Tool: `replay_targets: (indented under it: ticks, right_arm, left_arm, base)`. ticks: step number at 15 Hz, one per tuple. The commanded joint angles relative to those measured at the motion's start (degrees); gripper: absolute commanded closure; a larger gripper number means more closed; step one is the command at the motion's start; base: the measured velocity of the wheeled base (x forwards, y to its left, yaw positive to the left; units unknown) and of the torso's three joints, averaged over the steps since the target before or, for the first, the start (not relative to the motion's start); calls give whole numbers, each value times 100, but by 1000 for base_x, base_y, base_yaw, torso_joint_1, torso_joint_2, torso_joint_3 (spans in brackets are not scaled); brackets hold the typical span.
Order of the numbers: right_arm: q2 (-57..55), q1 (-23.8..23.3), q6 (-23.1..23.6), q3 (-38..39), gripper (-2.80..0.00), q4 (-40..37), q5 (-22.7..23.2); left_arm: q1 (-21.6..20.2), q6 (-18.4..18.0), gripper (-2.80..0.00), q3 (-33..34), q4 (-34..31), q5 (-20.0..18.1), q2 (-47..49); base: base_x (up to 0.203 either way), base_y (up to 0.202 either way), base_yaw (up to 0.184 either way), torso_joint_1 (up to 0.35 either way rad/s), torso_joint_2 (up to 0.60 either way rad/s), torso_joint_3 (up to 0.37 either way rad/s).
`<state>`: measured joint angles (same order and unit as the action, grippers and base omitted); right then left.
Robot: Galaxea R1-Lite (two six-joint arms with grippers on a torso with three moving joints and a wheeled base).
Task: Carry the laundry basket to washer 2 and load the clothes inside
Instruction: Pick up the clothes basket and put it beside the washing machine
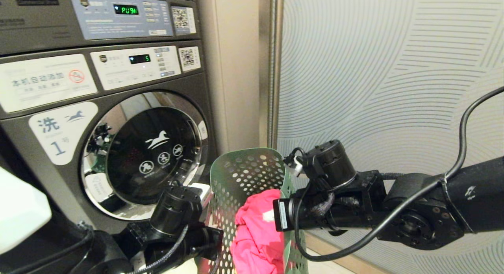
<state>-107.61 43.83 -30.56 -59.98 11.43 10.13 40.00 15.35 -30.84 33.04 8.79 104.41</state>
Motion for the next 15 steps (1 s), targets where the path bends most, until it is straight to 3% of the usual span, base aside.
replay_targets:
  ticks: [1,15]
  right_arm:
    - [-15,3,-20,21,0,8,6]
    - [-24,3,33,123,0,8,-2]
  left_arm:
    - [-1,12,0,-1,19,44,9]
    - [87,170,0,-45,19,141,1]
  base:
    - [0,-10,178,7,0,-1]
    - [1,-8,178,3,1,2]
